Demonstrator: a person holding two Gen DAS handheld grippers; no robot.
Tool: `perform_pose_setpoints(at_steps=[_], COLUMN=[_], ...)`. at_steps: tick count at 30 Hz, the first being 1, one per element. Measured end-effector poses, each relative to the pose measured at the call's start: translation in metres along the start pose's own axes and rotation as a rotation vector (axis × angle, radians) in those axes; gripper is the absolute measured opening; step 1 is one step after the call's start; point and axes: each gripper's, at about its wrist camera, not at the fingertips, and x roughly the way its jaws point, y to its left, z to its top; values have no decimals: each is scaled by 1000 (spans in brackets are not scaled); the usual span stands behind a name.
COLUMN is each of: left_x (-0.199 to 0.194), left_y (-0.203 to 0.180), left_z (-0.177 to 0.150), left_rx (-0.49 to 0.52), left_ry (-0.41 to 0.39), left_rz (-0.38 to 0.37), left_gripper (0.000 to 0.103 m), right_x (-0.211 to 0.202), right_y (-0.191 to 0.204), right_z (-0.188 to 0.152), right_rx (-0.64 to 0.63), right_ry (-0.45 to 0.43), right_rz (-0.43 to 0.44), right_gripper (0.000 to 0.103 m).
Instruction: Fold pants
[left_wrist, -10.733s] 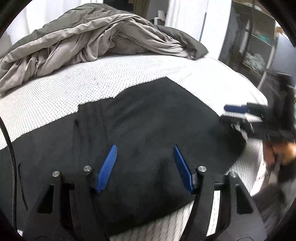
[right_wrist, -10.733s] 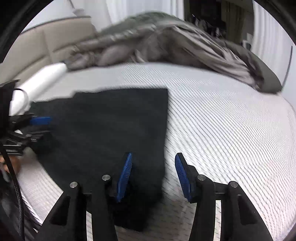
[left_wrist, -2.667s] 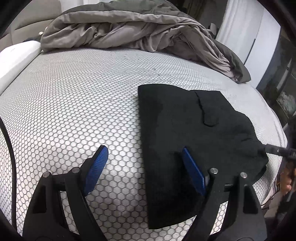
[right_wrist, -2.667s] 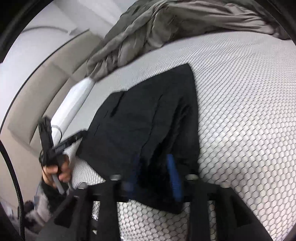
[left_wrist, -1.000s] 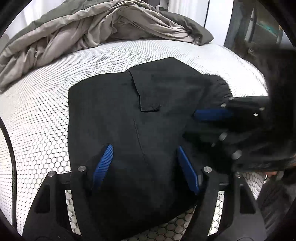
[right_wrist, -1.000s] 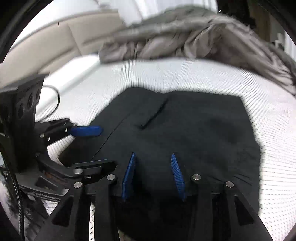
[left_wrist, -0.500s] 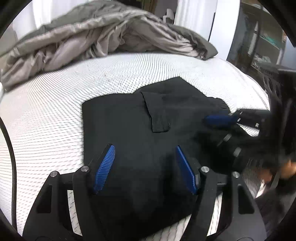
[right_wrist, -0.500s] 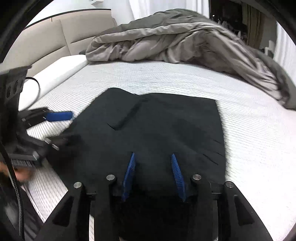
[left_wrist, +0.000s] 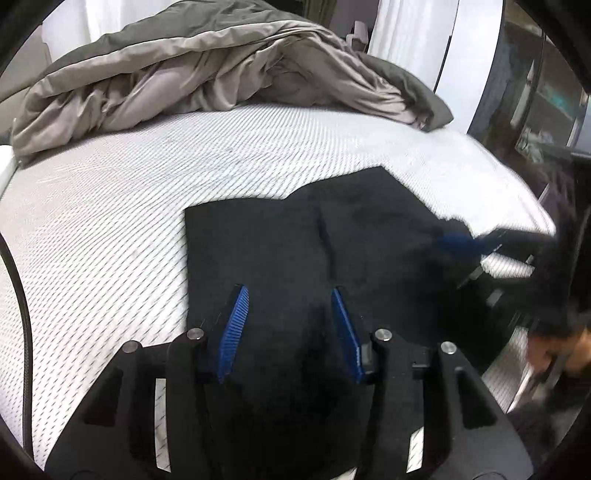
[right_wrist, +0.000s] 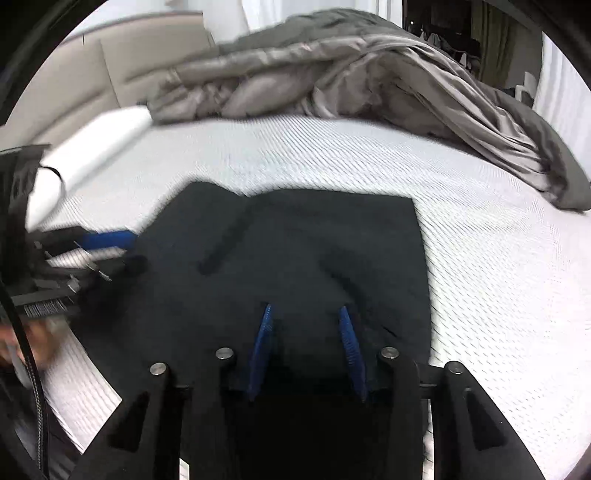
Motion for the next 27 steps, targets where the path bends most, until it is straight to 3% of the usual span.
perform_pose_setpoints(at_steps=[4,7,10,12,17,20,24,27], left_x=[41,34,24,16,16,48,65,54], left_y=[-6,1,15,21,18,15,19,33], left_z=[4,0,-6,0,26,39,34,27], left_rx=[48,83,39,-9,-66,-92,-84,-105], left_ry=[83,87,105,91,-3,22,59,61], left_rz=[39,42,55,64,14,33,25,43], left_gripper=[44,45,46,43,43,43,42,42], right_x=[39,57,44,34,29,49,79,67], right_y=[28,29,1,-15,-2,16,23,0], right_z=[15,10,3,1,23,35,34,28], right_rx=[-36,-115,-82,-5,70,84,20,31], right_ry=[61,128,141,126,38,41,131,139], right_rz=[32,-54,-163,-72,19,28,-47,-127], right_gripper=[40,40,36,36,38,38,38,38])
